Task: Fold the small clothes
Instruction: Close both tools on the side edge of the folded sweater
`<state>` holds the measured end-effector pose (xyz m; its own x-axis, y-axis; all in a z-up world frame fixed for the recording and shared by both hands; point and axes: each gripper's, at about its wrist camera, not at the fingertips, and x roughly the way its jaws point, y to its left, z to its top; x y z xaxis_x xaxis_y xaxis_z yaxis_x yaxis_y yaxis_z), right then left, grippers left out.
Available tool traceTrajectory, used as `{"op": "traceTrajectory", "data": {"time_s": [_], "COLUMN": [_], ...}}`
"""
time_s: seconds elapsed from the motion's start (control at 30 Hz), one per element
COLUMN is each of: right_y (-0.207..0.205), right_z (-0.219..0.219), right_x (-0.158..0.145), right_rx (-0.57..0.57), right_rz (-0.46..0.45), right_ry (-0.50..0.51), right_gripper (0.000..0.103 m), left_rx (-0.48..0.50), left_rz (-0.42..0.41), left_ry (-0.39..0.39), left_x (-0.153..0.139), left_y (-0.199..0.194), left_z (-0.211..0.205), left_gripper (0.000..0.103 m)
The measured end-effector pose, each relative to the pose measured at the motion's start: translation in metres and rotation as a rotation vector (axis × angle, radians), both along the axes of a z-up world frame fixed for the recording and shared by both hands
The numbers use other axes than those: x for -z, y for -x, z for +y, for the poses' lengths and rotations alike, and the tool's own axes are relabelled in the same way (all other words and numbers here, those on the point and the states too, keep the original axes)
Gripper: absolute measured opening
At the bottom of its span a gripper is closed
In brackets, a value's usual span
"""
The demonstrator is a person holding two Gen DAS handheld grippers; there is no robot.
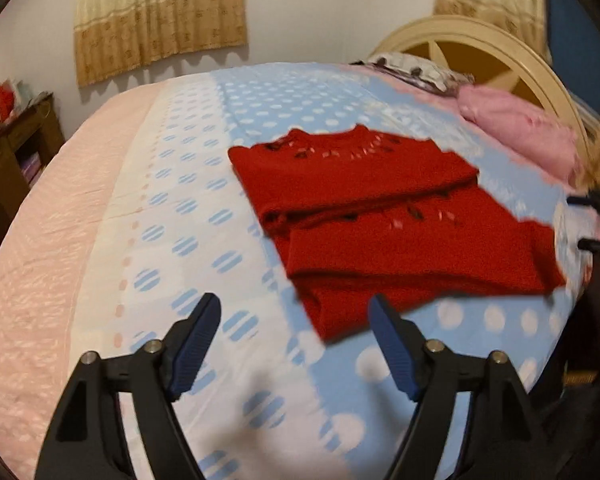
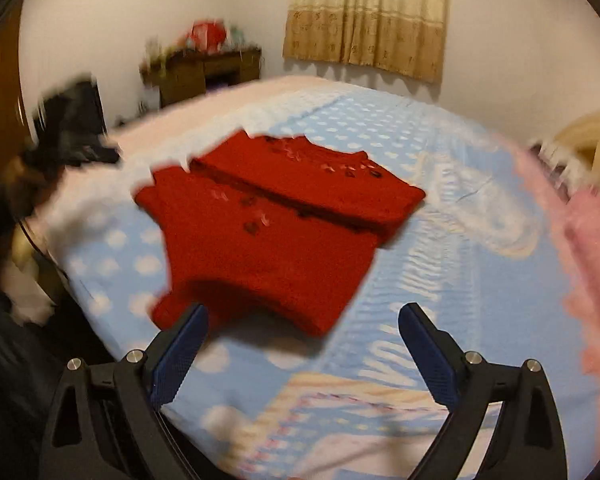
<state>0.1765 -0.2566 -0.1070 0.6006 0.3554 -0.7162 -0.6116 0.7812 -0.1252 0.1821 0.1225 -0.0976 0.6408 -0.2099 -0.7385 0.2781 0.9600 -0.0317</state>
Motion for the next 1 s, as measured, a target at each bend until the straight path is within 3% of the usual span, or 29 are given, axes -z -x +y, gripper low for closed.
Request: {"op": "traceTrajectory", "data": {"time_s": [0.1,0.27,0.33,0.43,0.5,0.63,0.67,0.73,0.8,1.0], "right_y": [0.004,0.019,0.022,0.024,0.023,0.018,0.018,0.018,0.017,0.014], "right_z": [0.01,0.037,0.046,0.06,0.067,0.082,0.086,0.092,0.096,0.095], "right_x": [0.01,0.022,0.024,0.026,0.027,0.033,0.035,0.037,0.04,0.039], "right_rx": [-0.024,-0.096,-0.132,-0.168,-0.193,-0.251,-0.263,-0.315,-0.342,-0.354], "right_rz": [-0.019,-0.151,-0.182,-0.229,-0.237,-0.241,-0.242,-0.212,-0.18,-0.212], "right_ry": [0.072,0.257,0.29,0.326,0.328,0.359,0.37,0.393,0.418,0.468], "right_gripper": [0.096,0.096,0.096,0.096,0.096,0.096,0.094,0.082,0.059,0.056], "left_rx": [0.029,0.029,0.034,0.032,0.032,0.04,0.042,0.043,0.051,0.048], "left_rz": [0.036,0.049,0.081,0.128,0.161,0.227,0.237,0.266,0.278,0.316], "left_ry": [-0.041,-0.057,0.013,0.224,0.322,0.366,0.363,0.36,0.36,0.392], "left_x": [0.012,0.027,0.031,0.032,0.034,0.045,0.046,0.049,0.052,0.058], "left_y": [-0.003,-0.026,-0.04,-0.056,-0.064,-0.075,-0.076,-0.079,-0.081,-0.085], "left_z": [-0.003,-0.009,-0.006,0.004,0.006,-0.004,-0.006,-0.009,-0.01,-0.009], "left_gripper": [0.079,0.079,0.079,0.079,0.079,0.074,0.069,0.051,0.04,0.04]}}
